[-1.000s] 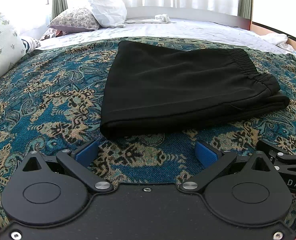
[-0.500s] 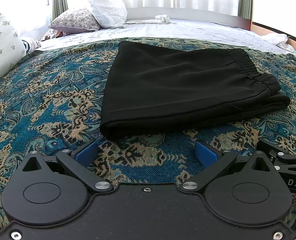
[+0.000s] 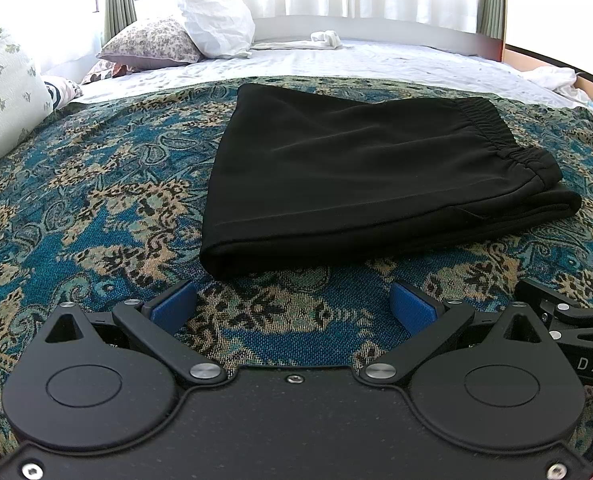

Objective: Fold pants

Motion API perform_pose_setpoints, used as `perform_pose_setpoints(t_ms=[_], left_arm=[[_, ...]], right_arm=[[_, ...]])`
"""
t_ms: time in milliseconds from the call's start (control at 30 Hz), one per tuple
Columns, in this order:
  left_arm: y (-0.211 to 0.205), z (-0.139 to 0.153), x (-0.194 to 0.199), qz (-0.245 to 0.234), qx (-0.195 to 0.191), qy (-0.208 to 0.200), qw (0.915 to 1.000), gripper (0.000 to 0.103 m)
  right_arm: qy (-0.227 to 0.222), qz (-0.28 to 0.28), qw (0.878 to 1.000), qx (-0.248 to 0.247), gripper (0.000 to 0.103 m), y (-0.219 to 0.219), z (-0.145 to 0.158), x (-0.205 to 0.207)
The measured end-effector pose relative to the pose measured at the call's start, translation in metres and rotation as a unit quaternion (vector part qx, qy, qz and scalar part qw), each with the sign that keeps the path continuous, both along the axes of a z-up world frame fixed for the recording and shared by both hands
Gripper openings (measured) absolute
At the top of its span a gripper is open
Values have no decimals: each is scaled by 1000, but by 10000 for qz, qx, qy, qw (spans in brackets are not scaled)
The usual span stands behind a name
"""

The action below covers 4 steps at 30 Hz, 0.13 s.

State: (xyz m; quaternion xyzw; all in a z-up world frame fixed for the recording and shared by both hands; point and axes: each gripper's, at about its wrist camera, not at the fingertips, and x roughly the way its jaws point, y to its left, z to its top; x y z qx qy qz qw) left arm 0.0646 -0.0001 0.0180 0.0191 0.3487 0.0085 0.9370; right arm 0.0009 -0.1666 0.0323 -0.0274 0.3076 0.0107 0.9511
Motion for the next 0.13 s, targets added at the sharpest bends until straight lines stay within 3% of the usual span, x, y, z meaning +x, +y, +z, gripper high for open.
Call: perform_pose_setpoints(t_ms=[133], left_arm=[[-1, 0, 0, 4, 2, -3, 10000, 103]], right_arm=[[-3, 0, 10000, -1, 103, 0, 0, 0]])
